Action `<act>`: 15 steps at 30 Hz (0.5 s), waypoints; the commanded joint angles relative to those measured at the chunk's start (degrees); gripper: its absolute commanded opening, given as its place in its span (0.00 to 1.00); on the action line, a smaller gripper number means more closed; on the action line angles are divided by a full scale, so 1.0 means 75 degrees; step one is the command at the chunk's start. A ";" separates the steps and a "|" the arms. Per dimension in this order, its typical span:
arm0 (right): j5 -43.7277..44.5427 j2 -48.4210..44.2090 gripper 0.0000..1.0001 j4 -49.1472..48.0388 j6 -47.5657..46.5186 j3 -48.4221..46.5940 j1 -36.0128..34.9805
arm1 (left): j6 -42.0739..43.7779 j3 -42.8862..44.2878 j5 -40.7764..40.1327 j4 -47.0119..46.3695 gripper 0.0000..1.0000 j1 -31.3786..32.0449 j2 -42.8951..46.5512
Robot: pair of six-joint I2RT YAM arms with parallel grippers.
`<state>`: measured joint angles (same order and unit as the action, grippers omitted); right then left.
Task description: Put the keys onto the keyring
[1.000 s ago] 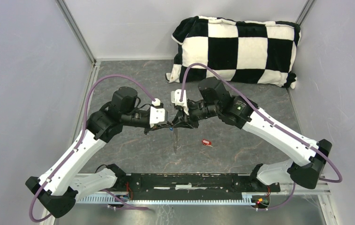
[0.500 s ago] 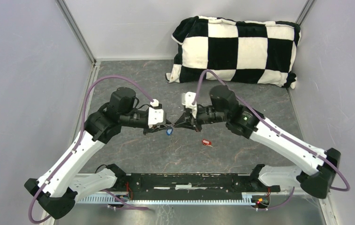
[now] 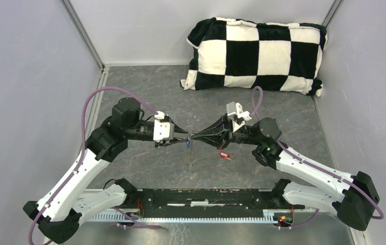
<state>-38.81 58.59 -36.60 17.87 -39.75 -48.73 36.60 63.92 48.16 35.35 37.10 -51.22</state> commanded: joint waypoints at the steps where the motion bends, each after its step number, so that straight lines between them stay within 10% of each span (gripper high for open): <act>1: 0.0016 0.0094 0.00 -0.2528 0.1226 0.0275 -0.0001 | -0.0294 -0.0071 0.0375 -0.0497 0.34 0.0034 -0.0067; 5: -0.0008 0.0305 0.00 -0.2847 0.1461 0.0358 0.0005 | -0.0316 -0.0039 0.0416 -0.0604 0.19 0.0034 -0.0055; 15: 0.0404 0.0513 0.00 -0.3319 0.1739 0.0642 0.0006 | -0.0370 -0.0111 0.1330 -0.0667 0.21 0.0034 0.0004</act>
<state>-38.30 62.28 -53.98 28.51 -36.05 -48.73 35.38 63.57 52.88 32.58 37.10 -51.75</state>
